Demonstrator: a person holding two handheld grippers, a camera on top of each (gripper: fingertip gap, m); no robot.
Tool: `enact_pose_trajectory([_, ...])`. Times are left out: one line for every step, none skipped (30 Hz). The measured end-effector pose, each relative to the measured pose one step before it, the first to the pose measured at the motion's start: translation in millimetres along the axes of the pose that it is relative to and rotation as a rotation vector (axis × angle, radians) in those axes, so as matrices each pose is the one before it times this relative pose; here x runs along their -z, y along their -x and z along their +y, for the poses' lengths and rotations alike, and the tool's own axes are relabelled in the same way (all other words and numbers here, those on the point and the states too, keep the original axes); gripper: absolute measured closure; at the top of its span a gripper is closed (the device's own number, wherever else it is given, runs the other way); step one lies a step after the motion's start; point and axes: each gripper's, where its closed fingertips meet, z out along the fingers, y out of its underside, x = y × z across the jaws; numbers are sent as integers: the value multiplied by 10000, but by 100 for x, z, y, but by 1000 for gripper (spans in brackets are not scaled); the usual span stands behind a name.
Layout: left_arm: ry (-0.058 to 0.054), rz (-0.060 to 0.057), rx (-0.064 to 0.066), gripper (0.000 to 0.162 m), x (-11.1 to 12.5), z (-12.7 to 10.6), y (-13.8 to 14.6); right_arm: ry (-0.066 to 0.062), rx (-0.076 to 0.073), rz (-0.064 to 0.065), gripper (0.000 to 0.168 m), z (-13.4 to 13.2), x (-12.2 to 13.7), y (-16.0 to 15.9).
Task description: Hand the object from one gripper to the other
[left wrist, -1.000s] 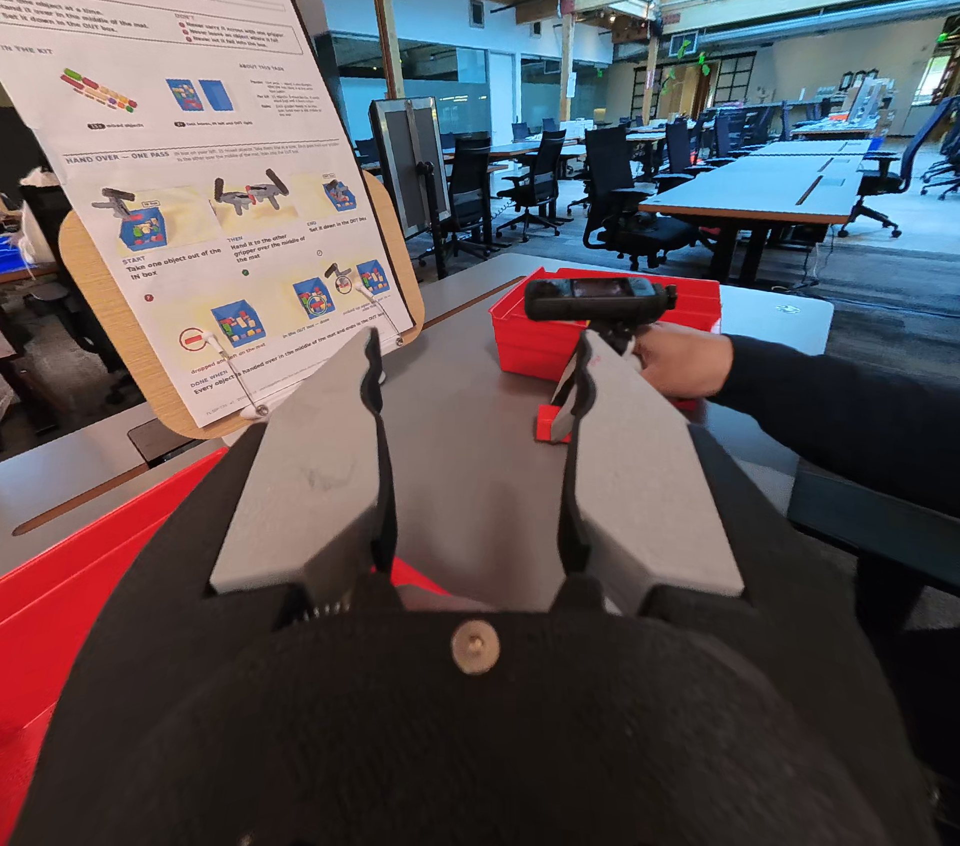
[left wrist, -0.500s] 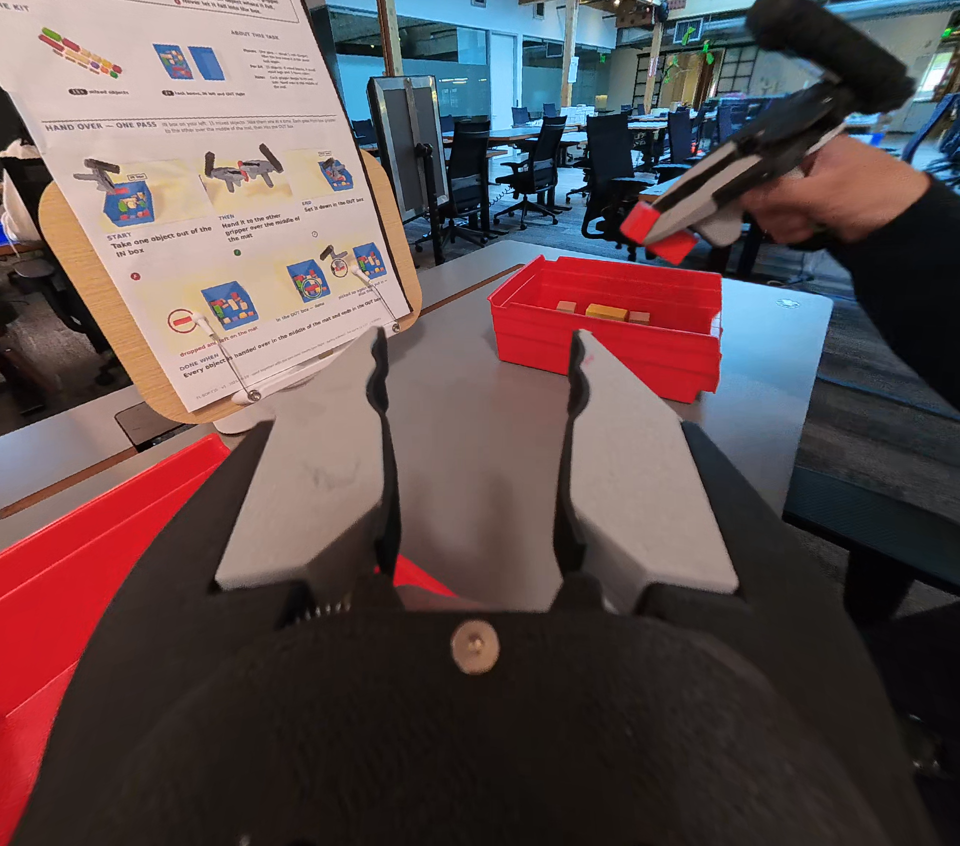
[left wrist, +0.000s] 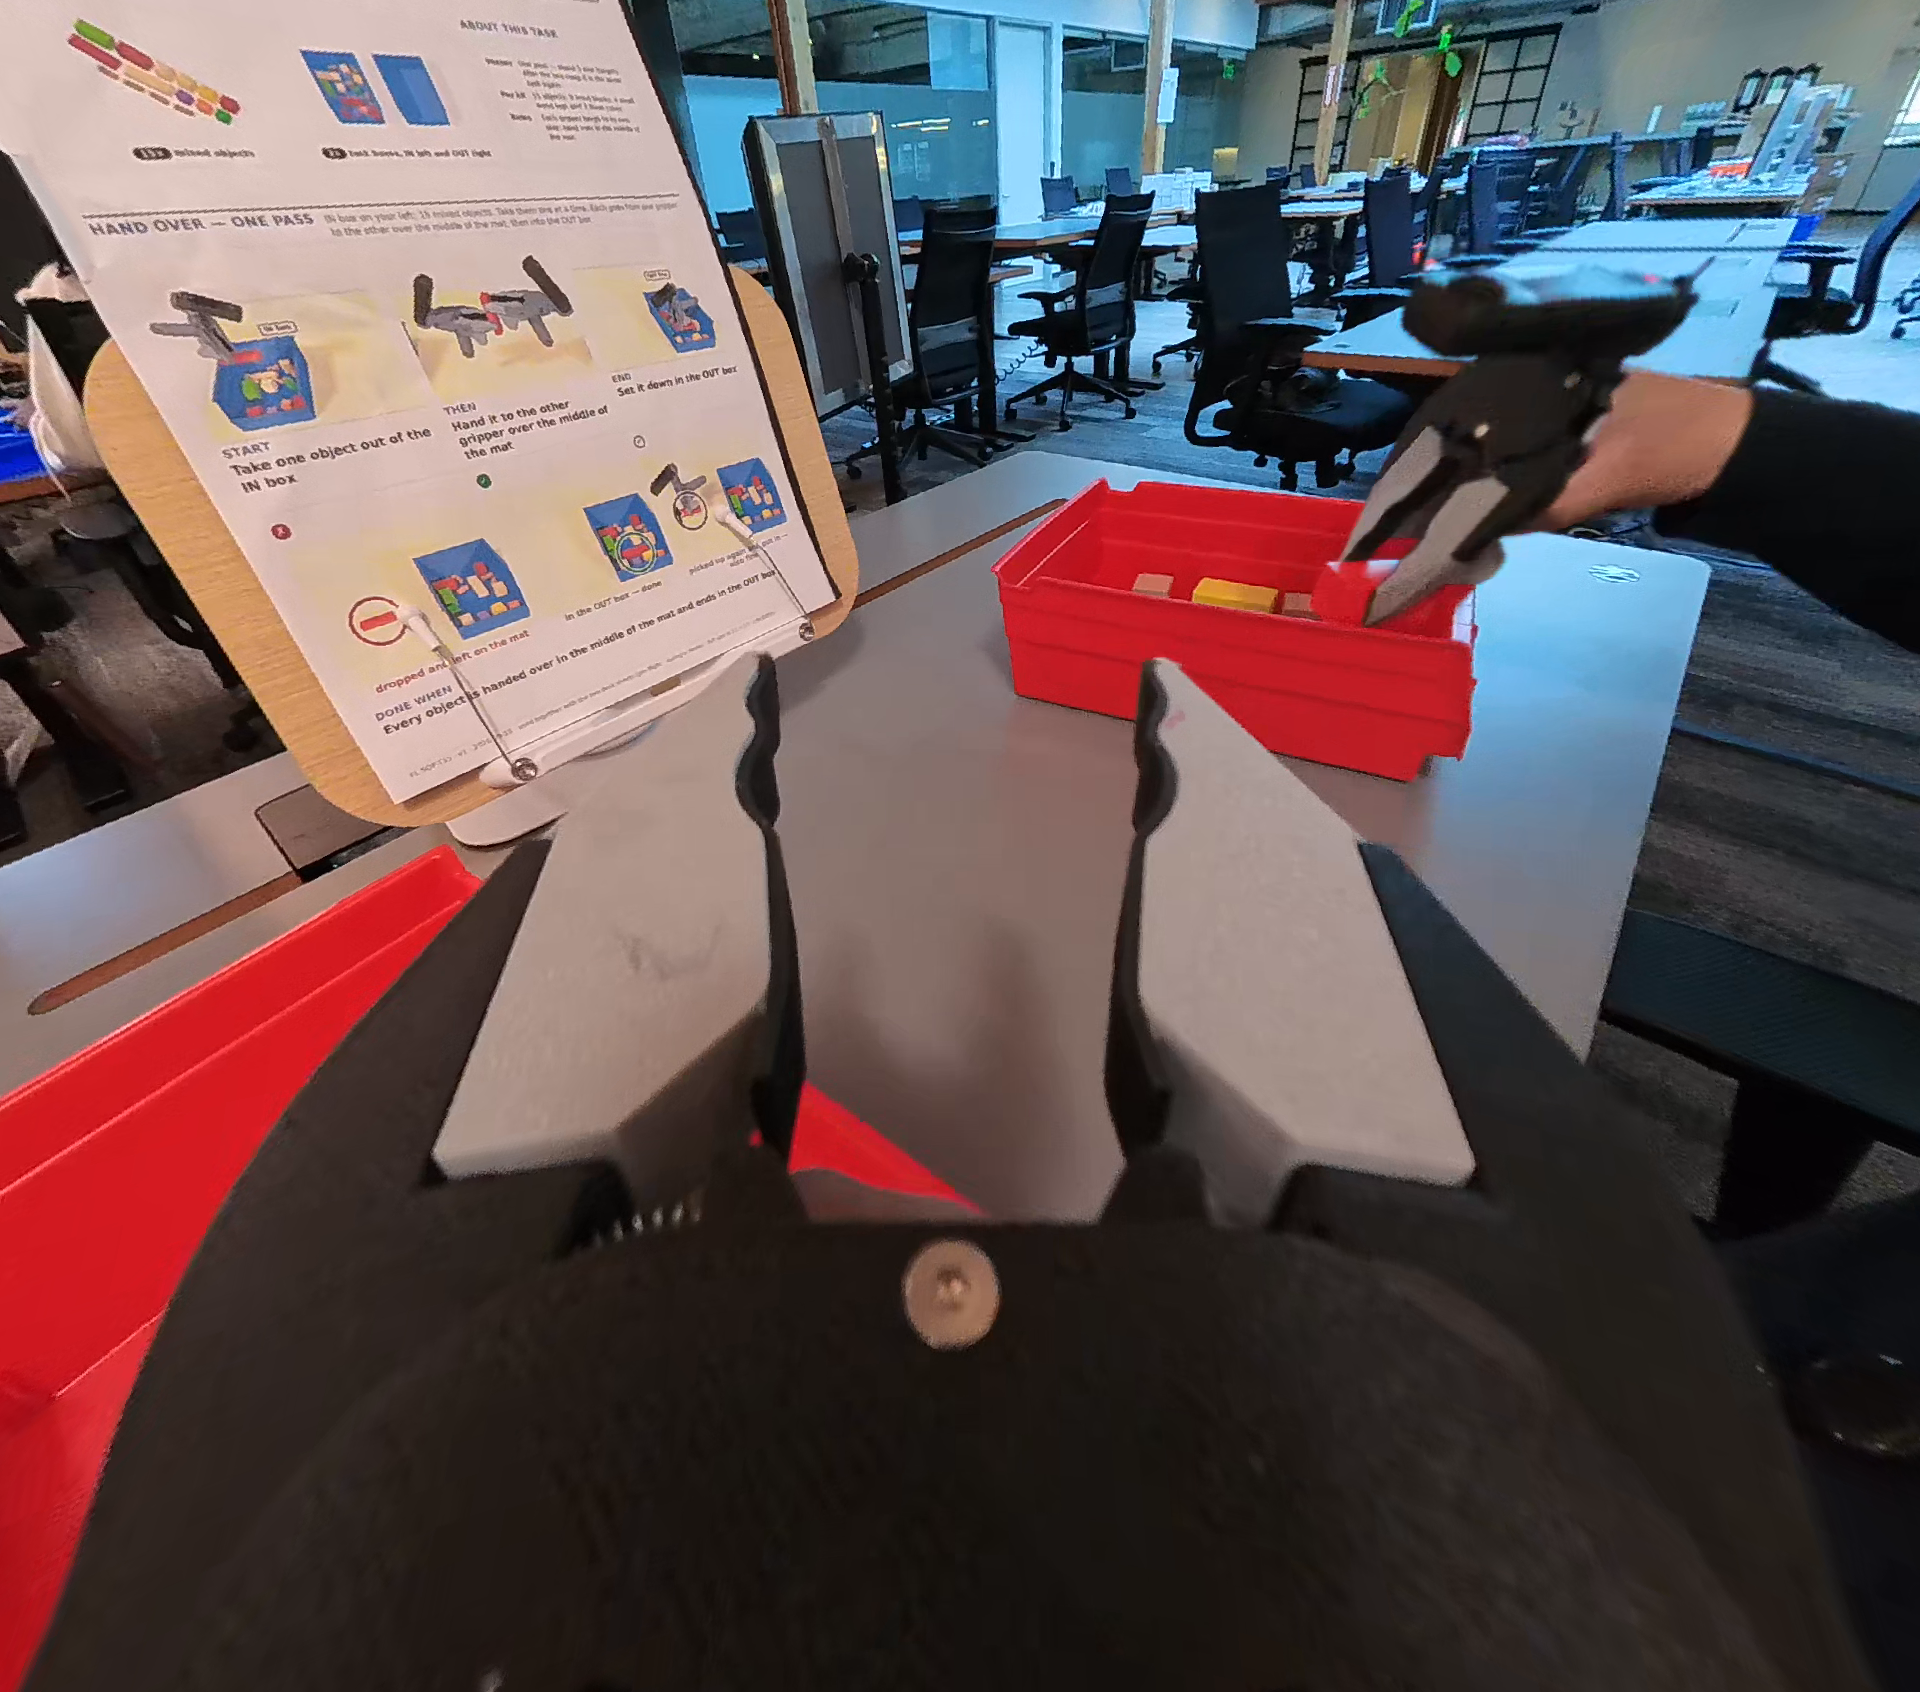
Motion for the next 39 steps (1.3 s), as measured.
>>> enact_pose_trajectory([14, 1, 26, 95, -40, 94, 58, 324, 1249, 381, 135, 668, -771, -440])
enact_pose_trajectory([14, 13, 35, 95, -48, 83, 41, 248, 1054, 79, 136, 613, -670, 0])
enact_pose_trajectory([14, 18, 38, 95, -63, 74, 46, 27, 795, -304, 135, 318, -531, 488])
enact_pose_trajectory([12, 3, 39, 95, -71, 59, 60, -73, 423, -370, 135, 154, -388, 394])
enact_pose_trajectory([16, -23, 15, 95, -58, 63, 78, 31, 94, -353, 135, 221, -304, 164])
enact_pose_trajectory([19, -30, -13, 95, -75, 65, 72, 91, 18, -389, 136, 256, -222, 153])
enact_pose_trajectory([29, -26, -30, 95, -73, 78, 54, 10, 149, -222, 135, 131, -201, 25])
enact_pose_trajectory([38, -12, -29, 95, -73, 100, 26, 5, 330, -117, 135, 90, -209, 54])
enact_pose_trajectory([32, -9, -12, 95, -86, 92, 31, 84, 287, -49, 136, 130, -281, 2])
enact_pose_trajectory([25, -2, 0, 95, -85, 92, 19, 118, 210, -156, 136, 115, -333, 162])
enact_pose_trajectory([26, 14, 10, 95, -100, 93, 3, 77, 186, -200, 136, -1, -357, 250])
enact_pose_trajectory([44, 30, 7, 95, -102, 128, -19, 29, 210, -102, 136, -126, -385, 153])
enact_pose_trajectory([51, 13, 0, 95, -110, 136, -4, 8, 225, 16, 136, -203, -415, 21])
enact_pose_trajectory([46, -4, -15, 95, -91, 118, 11, 26, 183, -6, 135, -213, -462, 68])
enact_pose_trajectory([39, 6, -28, 95, -57, 99, -27, 63, 117, -67, 135, -160, -498, 148])
enact_pose_trajectory([34, 10, -31, 95, -23, 71, -48, 60, 58, -37, 135, -135, -496, 93])
enact_pose_trajectory([18, 0, -37, 95, 18, 23, -30, 44, 20, -11, 135, -97, -410, 16])
enact_pose_trajectory([-1, -4, -43, 95, 47, -21, -16, -32, -41, -34, 135, -104, -249, -17])
enact_pose_trajectory([-15, 1, -28, 96, 79, -48, -15, -151, -152, -45, 135, -180, -24, -83])
enact_pose_trajectory([-28, 7, -5, 96, 90, -63, -17, -193, -187, -40, 135, -167, -21, -72])
enact_pose_trajectory([-34, 16, 8, 96, 84, -80, -10, -124, -204, -27, 135, -17, -74, -73])
enact_pose_trajectory([-25, 15, 11, 95, 81, -59, -5, -95, -263, -47, 134, 1, -13, -57])
enact_pose_trajectory([-14, 1, 8, 95, 68, -45, 7, -29, -306, 15, 132, 52, 8, -164])
enact_pose_trajectory([-14, -2, 7, 95, 54, -46, 12, 29, -257, 64, 127, 81, 57, -180])
enact_pose_trajectory([-15, 11, 11, 95, 62, -48, -29, 25, -133, 13, 122, 47, 196, 19])
enact_pose_trajectory([-4, 8, 18, 95, 57, -34, -45, -185, -69, 104, 122, -221, 447, -32])
enact_pose_trajectory([-3, 1, 25, 95, 71, -23, -41, -424, -109, 207, 122, -540, 715, -178])
enact_pose_trajectory([1, 7, 30, 95, 67, -8, -61, -500, -185, 165, 121, -626, 924, -120])
enact_pose_trajectory([18, 13, 28, 95, 72, 45, -91, -515, -282, 255, 119, -644, 1066, -223])
enact_pose_trajectory([43, -8, 17, 95, 55, 99, -65, -546, -317, 321, 116, -647, 1157, -230])
enact_pose_trajectory([69, -40, 2, 95, 60, 153, -40, -588, -301, 328, 115, -671, 1177, -92])
enact_pose_trajectory([59, -47, -3, 94, 60, 149, -33, -619, -281, 419, 115, -673, 1145, -52])
enact_pose_trajectory([46, -36, 21, 94, 29, 139, -75, -653, -287, 493, 113, -666, 1072, 17])
enact_pose_trajectory([43, -22, 75, 94, 24, 166, -118, -672, -294, 452, 109, -634, 983, 255])
enact_pose_trajectory([61, 13, 90, 94, -10, 296, -229, -647, -315, 421, 108, -531, 874, 449])
enact_pose_trajectory([105, 24, 68, 94, -32, 443, -284, -621, -322, 374, 106, -429, 742, 652])
enact_pose_trajectory([141, -28, 58, 94, -57, 569, -235, -535, -255, 302, 102, -257, 603, 827])
enact_pose_trajectory([165, -79, 40, 93, -28, 682, -185, -399, -195, 326, 97, -75, 488, 823])
enact_pose_trajectory([211, -76, 15, 93, -25, 802, -194, -334, -226, 379, 95, 13, 385, 715])
